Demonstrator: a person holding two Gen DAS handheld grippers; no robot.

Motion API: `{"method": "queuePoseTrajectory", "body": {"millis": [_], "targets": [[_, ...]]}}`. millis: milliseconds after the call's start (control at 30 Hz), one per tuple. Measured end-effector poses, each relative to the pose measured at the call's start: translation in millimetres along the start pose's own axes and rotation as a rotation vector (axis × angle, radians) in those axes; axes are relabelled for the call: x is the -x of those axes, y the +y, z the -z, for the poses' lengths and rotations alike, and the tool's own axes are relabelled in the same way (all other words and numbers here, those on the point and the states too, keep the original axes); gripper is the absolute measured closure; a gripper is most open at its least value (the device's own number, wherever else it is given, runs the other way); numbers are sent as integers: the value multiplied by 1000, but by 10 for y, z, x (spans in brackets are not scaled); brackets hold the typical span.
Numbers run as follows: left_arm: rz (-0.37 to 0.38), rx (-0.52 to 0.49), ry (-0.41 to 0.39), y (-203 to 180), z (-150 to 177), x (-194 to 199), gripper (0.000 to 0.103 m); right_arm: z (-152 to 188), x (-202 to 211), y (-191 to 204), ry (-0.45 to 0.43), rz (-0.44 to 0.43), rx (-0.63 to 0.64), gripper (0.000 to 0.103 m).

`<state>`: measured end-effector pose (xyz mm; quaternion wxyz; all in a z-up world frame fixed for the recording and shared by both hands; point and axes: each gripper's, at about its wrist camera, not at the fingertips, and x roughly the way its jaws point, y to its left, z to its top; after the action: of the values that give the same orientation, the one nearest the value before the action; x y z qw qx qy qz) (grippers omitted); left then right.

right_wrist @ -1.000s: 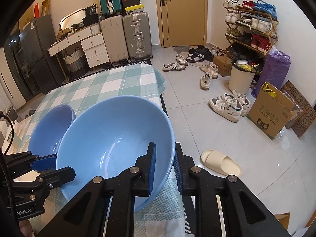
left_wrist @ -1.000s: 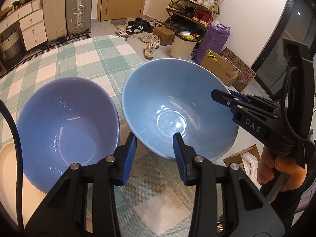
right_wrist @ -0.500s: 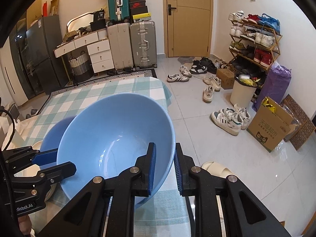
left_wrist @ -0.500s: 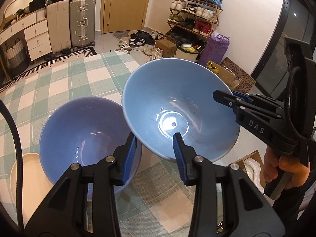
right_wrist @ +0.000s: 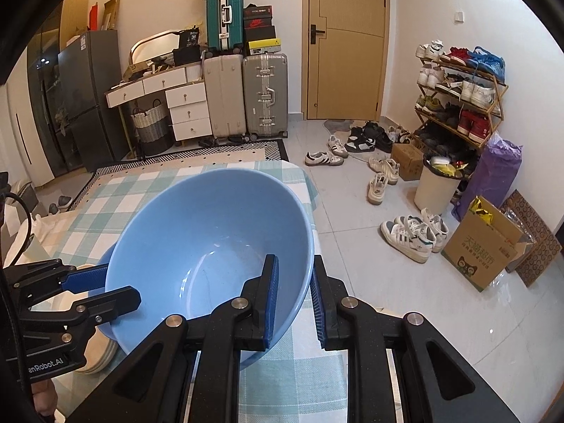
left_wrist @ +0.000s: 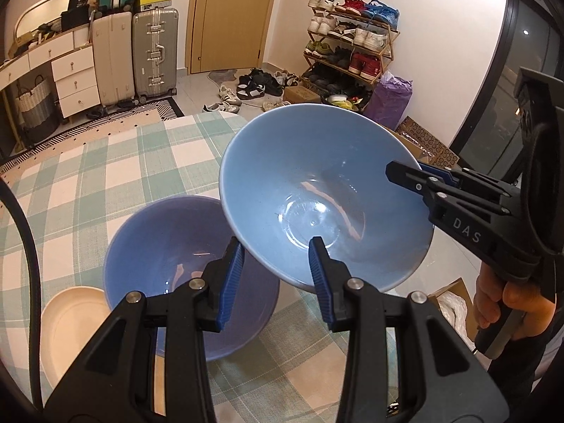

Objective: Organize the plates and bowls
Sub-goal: 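Lift the lighter blue bowl with both grippers over the darker bowl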

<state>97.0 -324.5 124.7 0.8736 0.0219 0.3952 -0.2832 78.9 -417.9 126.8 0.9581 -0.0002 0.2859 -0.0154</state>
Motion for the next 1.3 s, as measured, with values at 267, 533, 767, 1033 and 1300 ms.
{"method": "queuePoseTrajectory", "body": {"millis": [267,533,767,1033,1300], "targets": [[-46,6,-30,90,-37,178,68,-81,20,174,-12,-32,31,85],[-95,14,-39,226,-21,304,68,-111,-38,340,-14,-72,50,85],[-137,28,-37,364,12,367,68,-132,-140,511,-7,-105,69,85],[-171,47,-27,560,62,351,68,-119,-281,680,9,-140,86,84],[-196,51,-15,693,106,279,68,-74,-430,811,32,-156,97,84]]}}
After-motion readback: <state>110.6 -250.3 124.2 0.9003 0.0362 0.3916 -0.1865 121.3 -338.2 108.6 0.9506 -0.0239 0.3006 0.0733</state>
